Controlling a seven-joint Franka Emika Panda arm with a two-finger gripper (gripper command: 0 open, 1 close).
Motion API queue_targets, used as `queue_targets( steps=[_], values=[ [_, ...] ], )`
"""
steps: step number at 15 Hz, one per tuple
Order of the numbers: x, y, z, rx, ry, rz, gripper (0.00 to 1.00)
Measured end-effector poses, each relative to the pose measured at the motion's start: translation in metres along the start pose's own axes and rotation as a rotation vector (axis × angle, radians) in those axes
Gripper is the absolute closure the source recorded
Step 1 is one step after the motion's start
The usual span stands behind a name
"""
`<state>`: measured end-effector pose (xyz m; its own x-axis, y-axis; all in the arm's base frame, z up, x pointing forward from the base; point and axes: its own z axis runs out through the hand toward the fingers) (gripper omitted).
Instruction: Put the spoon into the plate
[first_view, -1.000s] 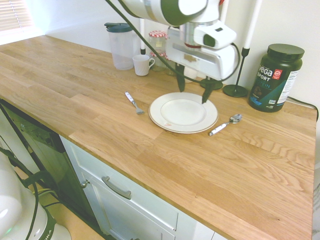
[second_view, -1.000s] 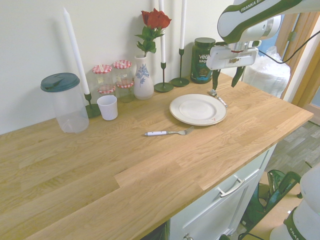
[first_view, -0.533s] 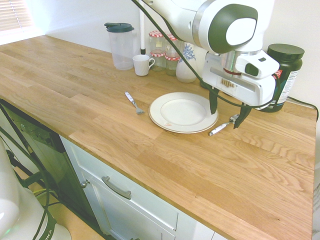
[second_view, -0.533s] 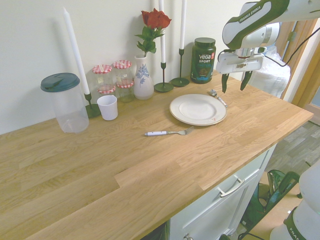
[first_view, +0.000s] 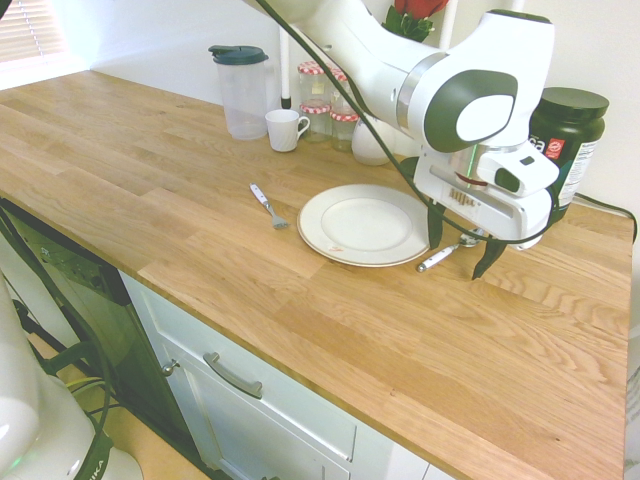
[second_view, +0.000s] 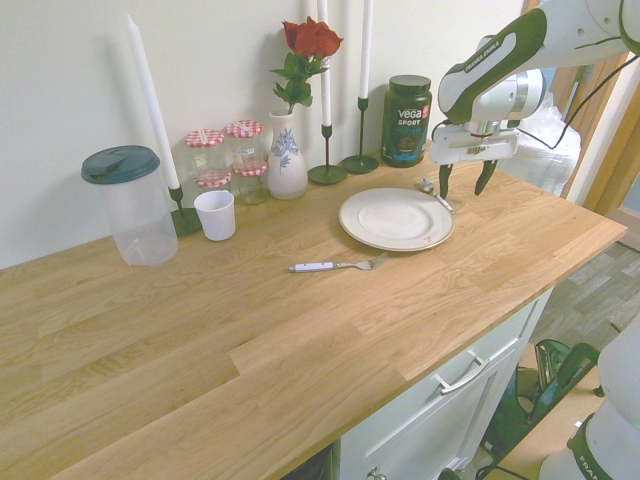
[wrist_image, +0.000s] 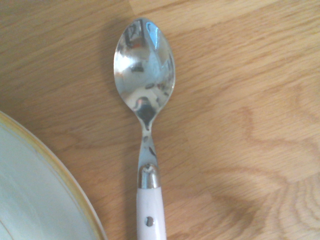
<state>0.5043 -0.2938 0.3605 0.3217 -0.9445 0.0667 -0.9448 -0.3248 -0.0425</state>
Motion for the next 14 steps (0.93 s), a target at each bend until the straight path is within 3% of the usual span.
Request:
queue_targets(
  steps=[3, 4, 14],
  values=[
    [0.001, -0.005, 0.004, -0.001, 0.000, -0.002, 0.00],
    [0.000, -0.007, 0.007, 0.001, -0.001, -0.002, 1.00],
    [0.001, -0.014, 0.023, 0.024, -0.012, 0.024, 1.00]
  ],
)
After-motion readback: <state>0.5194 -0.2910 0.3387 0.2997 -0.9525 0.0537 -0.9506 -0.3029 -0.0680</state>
